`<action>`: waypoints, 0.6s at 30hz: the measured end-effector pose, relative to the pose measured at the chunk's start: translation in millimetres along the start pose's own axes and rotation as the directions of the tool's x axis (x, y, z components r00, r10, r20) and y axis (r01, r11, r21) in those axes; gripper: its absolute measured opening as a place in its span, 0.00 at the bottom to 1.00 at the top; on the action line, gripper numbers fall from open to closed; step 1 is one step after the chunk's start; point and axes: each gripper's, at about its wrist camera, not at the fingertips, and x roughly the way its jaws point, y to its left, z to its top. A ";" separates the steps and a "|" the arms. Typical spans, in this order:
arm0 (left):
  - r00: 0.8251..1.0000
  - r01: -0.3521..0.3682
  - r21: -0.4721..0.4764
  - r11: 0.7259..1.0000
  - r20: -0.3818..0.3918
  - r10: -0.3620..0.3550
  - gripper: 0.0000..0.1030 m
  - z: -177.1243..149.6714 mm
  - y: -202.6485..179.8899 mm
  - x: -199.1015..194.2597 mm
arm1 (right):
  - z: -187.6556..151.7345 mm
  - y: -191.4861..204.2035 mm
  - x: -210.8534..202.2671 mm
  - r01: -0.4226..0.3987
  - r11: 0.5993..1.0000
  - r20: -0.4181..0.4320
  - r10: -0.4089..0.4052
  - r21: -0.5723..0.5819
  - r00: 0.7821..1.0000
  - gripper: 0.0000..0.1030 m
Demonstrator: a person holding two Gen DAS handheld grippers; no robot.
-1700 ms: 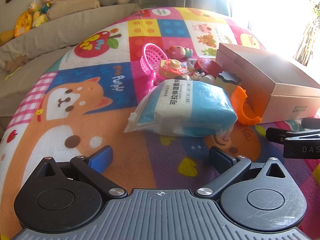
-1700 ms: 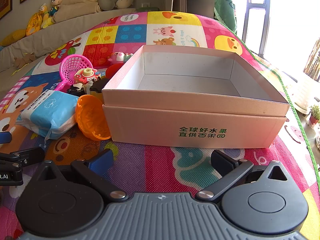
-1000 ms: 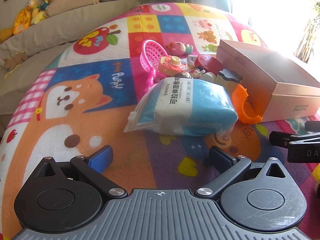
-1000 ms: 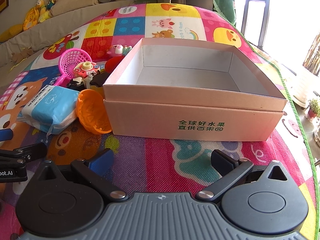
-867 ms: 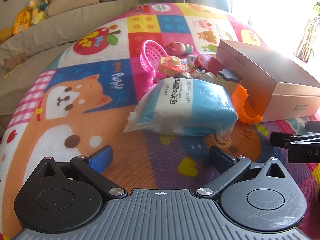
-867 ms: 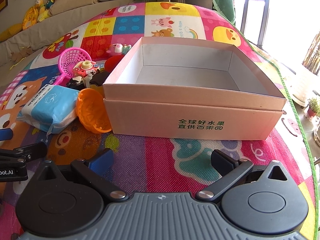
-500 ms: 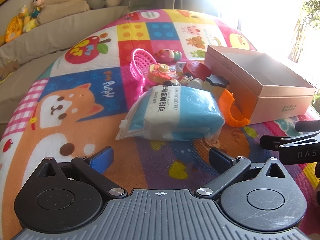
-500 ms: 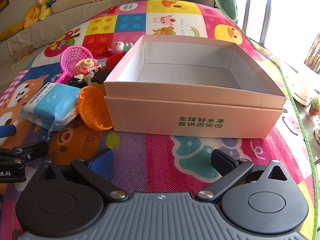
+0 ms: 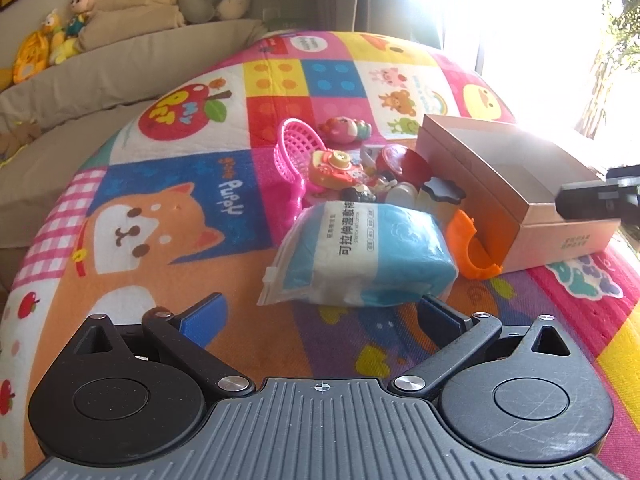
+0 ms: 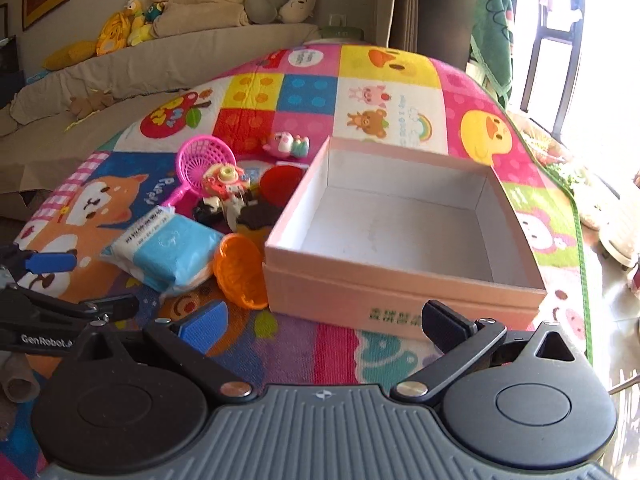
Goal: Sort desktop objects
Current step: 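Move the right gripper down to the pink lucky-cat figurine and close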
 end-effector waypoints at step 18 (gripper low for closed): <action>1.000 -0.002 -0.293 0.956 0.024 0.010 1.00 11.3 78.0 26.7 | 212.0 40.4 287.0 0.023 0.995 -0.327 0.011 0.100 0.945 0.90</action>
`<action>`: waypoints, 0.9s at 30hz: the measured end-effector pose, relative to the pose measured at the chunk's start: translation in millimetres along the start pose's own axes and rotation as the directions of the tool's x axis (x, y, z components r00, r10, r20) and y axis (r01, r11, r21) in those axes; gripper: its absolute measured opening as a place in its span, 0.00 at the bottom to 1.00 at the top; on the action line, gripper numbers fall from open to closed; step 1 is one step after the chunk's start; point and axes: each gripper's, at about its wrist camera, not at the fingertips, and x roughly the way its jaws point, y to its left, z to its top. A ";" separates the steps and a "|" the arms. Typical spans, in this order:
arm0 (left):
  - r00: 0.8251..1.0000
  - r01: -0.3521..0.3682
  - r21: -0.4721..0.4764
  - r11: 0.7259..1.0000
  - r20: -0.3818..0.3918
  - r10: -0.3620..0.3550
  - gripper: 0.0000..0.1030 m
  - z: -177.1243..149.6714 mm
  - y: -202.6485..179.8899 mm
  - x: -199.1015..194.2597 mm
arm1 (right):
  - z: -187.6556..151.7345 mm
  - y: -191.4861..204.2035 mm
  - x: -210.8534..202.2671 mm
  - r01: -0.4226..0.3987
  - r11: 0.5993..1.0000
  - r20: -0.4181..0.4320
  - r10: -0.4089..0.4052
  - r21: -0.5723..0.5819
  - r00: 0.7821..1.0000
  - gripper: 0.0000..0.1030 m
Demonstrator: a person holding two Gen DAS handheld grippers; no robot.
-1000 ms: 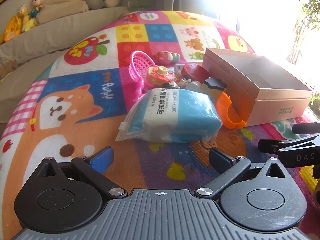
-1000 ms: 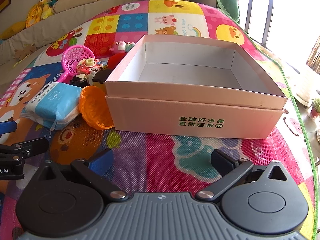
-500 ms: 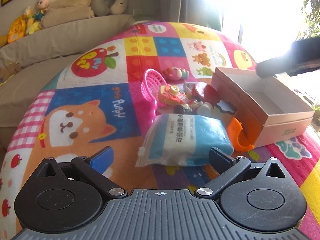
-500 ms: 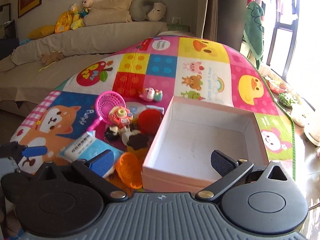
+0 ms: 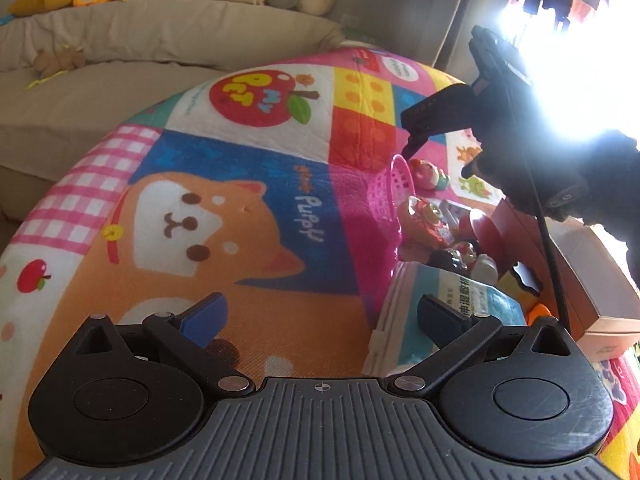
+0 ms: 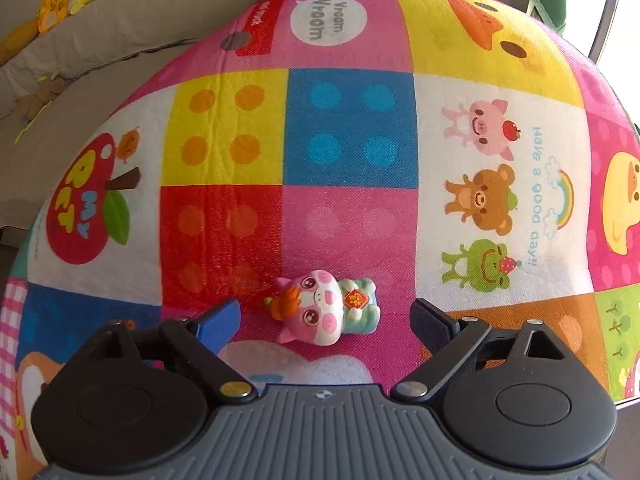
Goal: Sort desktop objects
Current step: 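Move the right gripper down to the pink lucky-cat figurine and close, then lift the lucky-cat figurine with the right gripper toward the pink box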
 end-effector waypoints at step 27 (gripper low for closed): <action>0.992 0.126 0.253 0.959 -0.045 -0.118 1.00 -37.9 -54.6 -44.6 | -123.2 1.1 -129.1 -0.260 0.951 -0.098 0.247 -0.167 0.964 0.32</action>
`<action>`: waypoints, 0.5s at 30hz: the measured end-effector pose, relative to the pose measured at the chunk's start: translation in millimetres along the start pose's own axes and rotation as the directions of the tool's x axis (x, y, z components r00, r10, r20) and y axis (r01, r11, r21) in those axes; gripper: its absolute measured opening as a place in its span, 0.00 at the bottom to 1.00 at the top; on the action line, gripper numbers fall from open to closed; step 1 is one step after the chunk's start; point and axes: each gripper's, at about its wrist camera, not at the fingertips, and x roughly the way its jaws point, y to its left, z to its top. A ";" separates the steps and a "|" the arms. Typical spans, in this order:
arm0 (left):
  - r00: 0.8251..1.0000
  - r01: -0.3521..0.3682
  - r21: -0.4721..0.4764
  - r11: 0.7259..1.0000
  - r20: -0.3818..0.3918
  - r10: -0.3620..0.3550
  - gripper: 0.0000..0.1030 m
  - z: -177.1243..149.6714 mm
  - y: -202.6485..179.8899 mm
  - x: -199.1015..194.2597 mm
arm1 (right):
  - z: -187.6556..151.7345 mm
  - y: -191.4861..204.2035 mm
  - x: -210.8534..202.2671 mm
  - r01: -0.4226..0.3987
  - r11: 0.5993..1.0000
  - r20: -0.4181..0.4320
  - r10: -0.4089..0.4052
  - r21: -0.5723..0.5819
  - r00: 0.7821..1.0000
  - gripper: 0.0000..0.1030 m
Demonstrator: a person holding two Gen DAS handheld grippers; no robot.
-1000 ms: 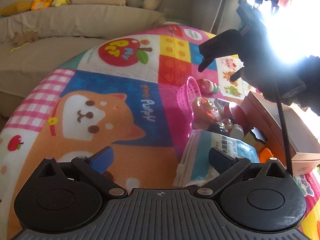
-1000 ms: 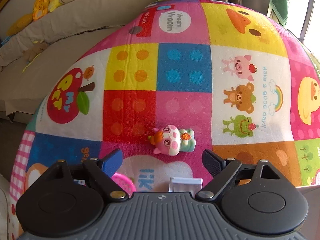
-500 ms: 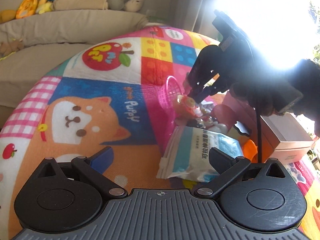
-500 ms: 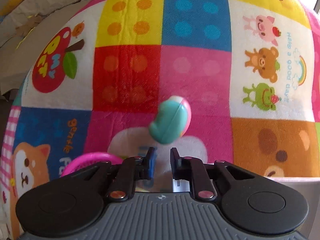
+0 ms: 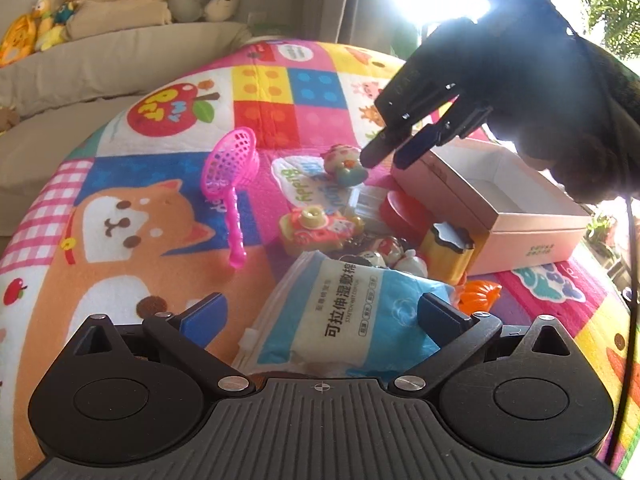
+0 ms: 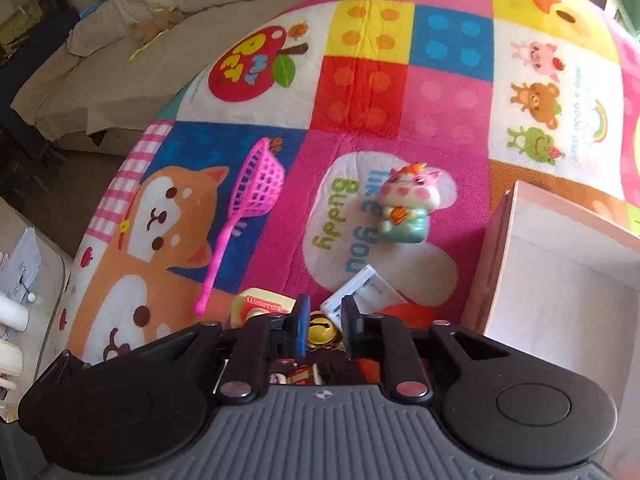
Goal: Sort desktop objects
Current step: 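Lift the lucky-cat figurine with the right gripper toward the pink box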
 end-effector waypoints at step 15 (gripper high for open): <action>1.000 0.004 0.014 1.000 -0.014 -0.004 1.00 -1.5 3.4 -4.9 | 64.6 -24.0 82.8 0.281 0.959 0.031 -0.281 -0.018 0.959 0.41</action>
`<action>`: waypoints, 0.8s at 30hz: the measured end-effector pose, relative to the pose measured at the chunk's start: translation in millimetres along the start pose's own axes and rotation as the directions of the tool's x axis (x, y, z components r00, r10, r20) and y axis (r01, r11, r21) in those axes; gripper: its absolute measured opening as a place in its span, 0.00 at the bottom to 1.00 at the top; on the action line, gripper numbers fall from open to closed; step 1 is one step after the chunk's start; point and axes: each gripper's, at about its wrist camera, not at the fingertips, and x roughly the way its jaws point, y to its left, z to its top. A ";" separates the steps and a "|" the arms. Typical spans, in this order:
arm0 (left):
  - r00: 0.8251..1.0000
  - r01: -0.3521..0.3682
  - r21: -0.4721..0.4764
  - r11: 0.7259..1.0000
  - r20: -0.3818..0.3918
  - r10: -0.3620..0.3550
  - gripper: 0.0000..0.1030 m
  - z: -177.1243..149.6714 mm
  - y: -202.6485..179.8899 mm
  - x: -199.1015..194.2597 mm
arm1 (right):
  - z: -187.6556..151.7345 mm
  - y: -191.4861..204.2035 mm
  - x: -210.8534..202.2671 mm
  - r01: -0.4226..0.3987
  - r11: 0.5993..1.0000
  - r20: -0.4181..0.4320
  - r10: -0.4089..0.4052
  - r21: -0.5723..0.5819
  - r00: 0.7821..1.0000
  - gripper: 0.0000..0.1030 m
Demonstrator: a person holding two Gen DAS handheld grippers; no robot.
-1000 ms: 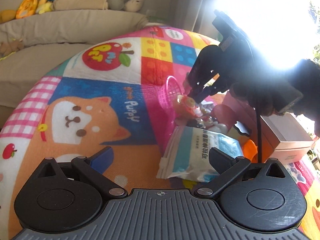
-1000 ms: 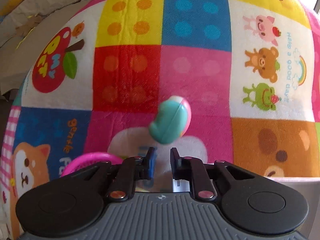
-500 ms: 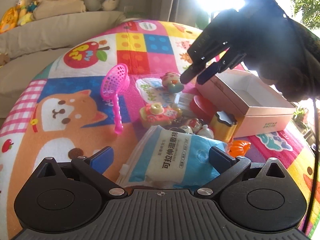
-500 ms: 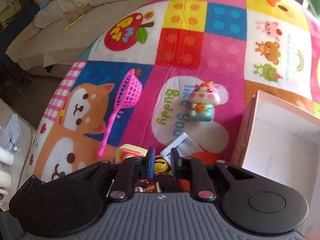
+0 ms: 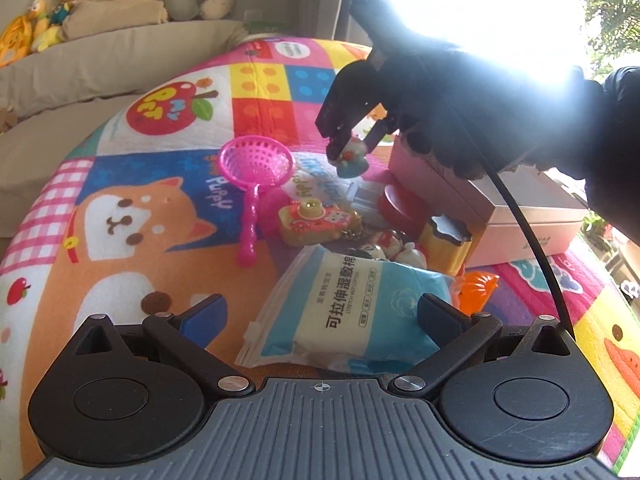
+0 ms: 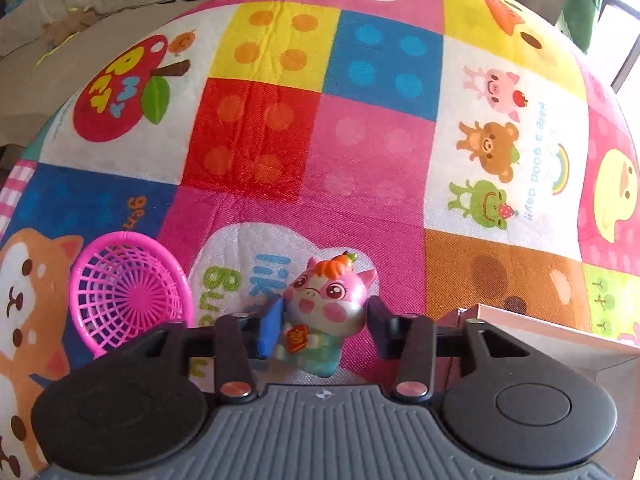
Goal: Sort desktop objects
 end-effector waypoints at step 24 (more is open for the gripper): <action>0.981 -0.173 0.223 0.959 -0.043 0.187 1.00 -16.3 -55.1 11.2 | -274.0 -104.9 -151.1 -0.199 0.960 0.276 0.140 0.199 0.951 0.55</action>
